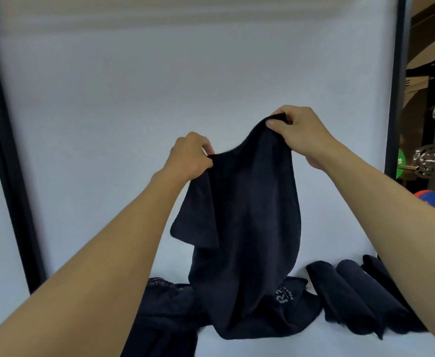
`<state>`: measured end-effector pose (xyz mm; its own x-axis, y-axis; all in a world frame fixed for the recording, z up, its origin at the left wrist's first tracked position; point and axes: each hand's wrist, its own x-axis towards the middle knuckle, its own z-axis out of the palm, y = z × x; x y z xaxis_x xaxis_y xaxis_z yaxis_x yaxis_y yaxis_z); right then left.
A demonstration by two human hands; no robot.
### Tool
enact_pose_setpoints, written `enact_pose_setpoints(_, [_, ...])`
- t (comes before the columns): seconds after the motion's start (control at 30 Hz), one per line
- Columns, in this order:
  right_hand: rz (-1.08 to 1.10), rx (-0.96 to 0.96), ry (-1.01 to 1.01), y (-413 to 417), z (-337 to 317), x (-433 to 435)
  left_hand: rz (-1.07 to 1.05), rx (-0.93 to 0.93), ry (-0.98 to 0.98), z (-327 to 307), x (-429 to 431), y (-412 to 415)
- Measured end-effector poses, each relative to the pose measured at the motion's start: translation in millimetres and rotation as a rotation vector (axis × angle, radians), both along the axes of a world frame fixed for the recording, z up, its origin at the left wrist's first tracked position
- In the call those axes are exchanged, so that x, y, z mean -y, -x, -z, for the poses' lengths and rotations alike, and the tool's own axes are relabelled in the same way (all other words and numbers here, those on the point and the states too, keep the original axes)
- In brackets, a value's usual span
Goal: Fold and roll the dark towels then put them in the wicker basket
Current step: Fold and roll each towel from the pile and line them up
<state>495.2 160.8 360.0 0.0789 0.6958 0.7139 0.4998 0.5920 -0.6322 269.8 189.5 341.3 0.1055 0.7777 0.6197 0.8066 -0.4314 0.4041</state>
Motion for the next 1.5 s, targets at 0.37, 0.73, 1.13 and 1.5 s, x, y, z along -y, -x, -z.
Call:
enact_pose_setpoints(0.37, [0.379,0.112,0.051,-52,3,-2,-0.08,-0.198,0.327,41,-12,55])
enact_pose_setpoints(0.73, [-0.095,-0.472,0.104,-81,-63,-69,0.276,0.97,-0.115,-80,-79,24])
enact_pose_setpoints(1.13, [-0.395,-0.581,-0.24,-84,-153,-9,0.516,0.979,-0.494,-191,-11,19])
enact_pose_setpoints(1.5, [-0.102,-0.448,-0.176,-65,-60,150,0.33,0.833,-0.412,-81,147,54])
